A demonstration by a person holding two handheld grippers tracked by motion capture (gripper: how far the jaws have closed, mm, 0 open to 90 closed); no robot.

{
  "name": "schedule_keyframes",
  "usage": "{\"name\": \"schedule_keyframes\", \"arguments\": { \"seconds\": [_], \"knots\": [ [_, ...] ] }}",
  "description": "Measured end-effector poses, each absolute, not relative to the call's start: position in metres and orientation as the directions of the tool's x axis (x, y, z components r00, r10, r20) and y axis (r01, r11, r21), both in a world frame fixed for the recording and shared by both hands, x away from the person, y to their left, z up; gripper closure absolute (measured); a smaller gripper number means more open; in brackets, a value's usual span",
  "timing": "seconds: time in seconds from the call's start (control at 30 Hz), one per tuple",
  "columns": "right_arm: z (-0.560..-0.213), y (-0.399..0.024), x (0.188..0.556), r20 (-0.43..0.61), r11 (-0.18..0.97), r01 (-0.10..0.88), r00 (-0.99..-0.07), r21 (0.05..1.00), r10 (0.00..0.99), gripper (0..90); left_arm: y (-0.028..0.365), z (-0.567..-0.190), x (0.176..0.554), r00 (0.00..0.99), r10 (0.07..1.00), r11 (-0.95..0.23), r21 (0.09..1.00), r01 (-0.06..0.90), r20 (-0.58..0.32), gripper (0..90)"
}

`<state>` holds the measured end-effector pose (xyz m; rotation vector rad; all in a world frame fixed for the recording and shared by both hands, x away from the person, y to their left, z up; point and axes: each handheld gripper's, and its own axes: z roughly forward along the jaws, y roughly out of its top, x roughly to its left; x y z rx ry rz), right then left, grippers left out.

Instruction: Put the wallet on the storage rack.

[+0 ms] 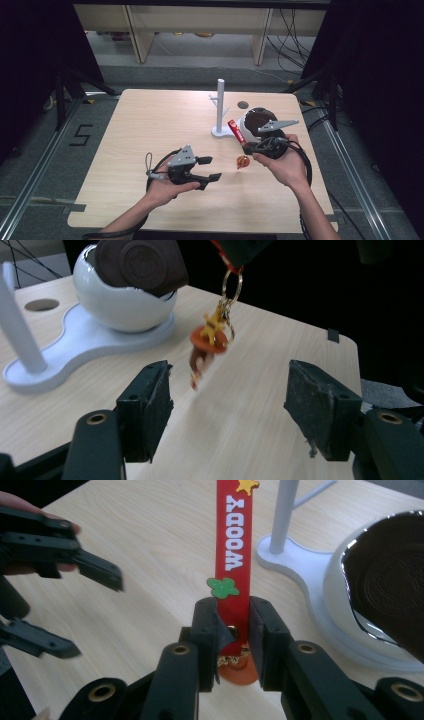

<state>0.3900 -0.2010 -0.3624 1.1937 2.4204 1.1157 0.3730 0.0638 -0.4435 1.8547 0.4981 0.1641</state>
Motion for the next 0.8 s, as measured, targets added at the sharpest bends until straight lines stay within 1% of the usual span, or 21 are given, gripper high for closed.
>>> {"name": "schedule_keyframes", "arguments": {
  "seconds": [0.03,0.1,0.13,0.17,0.23,0.33,0.37,0.4,0.47,0.5,0.53,0.57,0.6,0.7,0.8],
  "knots": [
    [-0.362,-0.200,0.391,0.108,0.393,0.568,-0.655,0.724,0.748,75.3,0.058,-0.443,0.375,0.903,0.410,-0.260,0.933,0.249,-0.127,34.1],
    [-0.361,-0.194,0.391,0.117,0.372,0.558,-0.654,0.742,0.747,75.3,0.049,-0.442,0.379,0.902,0.416,-0.268,0.932,0.245,-0.118,34.6],
    [-0.360,-0.193,0.391,0.132,0.371,0.568,-0.656,0.734,0.743,75.3,0.044,-0.441,0.381,0.899,0.423,-0.273,0.931,0.243,-0.111,35.0],
    [-0.361,-0.190,0.391,0.124,0.359,0.555,-0.652,0.750,0.748,75.3,0.040,-0.441,0.382,0.896,0.429,-0.273,0.930,0.248,-0.113,36.2],
    [-0.357,-0.189,0.391,0.127,0.382,0.570,-0.659,0.727,0.741,75.4,0.033,-0.441,0.383,0.892,0.437,-0.269,0.930,0.252,-0.116,39.1],
    [-0.356,-0.187,0.392,0.126,0.369,0.552,-0.664,0.748,0.737,75.4,0.026,-0.441,0.386,0.885,0.448,-0.255,0.931,0.260,-0.124,42.8],
    [-0.354,-0.187,0.393,0.108,0.376,0.541,-0.664,0.752,0.740,75.4,0.025,-0.440,0.387,0.881,0.458,-0.255,0.933,0.255,-0.116,43.7],
    [-0.353,-0.185,0.392,0.132,0.360,0.558,-0.656,0.747,0.743,75.4,0.023,-0.440,0.389,0.876,0.469,-0.250,0.935,0.252,-0.111,44.7],
    [-0.353,-0.183,0.393,0.126,0.364,0.551,-0.661,0.751,0.740,75.4,0.020,-0.439,0.391,0.871,0.482,-0.253,0.936,0.246,-0.099,46.8],
    [-0.353,-0.184,0.396,0.093,0.385,0.515,-0.681,0.766,0.726,75.3,0.019,-0.439,0.392,0.869,0.486,-0.255,0.935,0.245,-0.095,48.4],
    [-0.353,-0.183,0.396,0.088,0.389,0.507,-0.687,0.769,0.722,75.3,0.018,-0.439,0.393,0.869,0.485,-0.255,0.934,0.249,-0.099,50.6],
    [-0.352,-0.180,0.395,0.121,0.367,0.537,-0.671,0.760,0.732,75.4,0.017,-0.439,0.393,0.866,0.489,-0.258,0.930,0.261,-0.108,53.3],
    [-0.352,-0.179,0.395,0.123,0.364,0.541,-0.667,0.758,0.735,75.3,0.016,-0.439,0.394,0.862,0.493,-0.250,0.930,0.269,-0.116,56.1],
    [-0.352,-0.177,0.396,0.112,0.374,0.524,-0.681,0.765,0.724,75.3,0.016,-0.439,0.397,0.862,0.496,-0.263,0.928,0.264,-0.105,62.6],
    [-0.352,-0.176,0.397,0.096,0.382,0.503,-0.691,0.775,0.717,75.3,0.015,-0.439,0.399,0.857,0.501,-0.261,0.923,0.283,-0.121,68.4]
  ]
}}
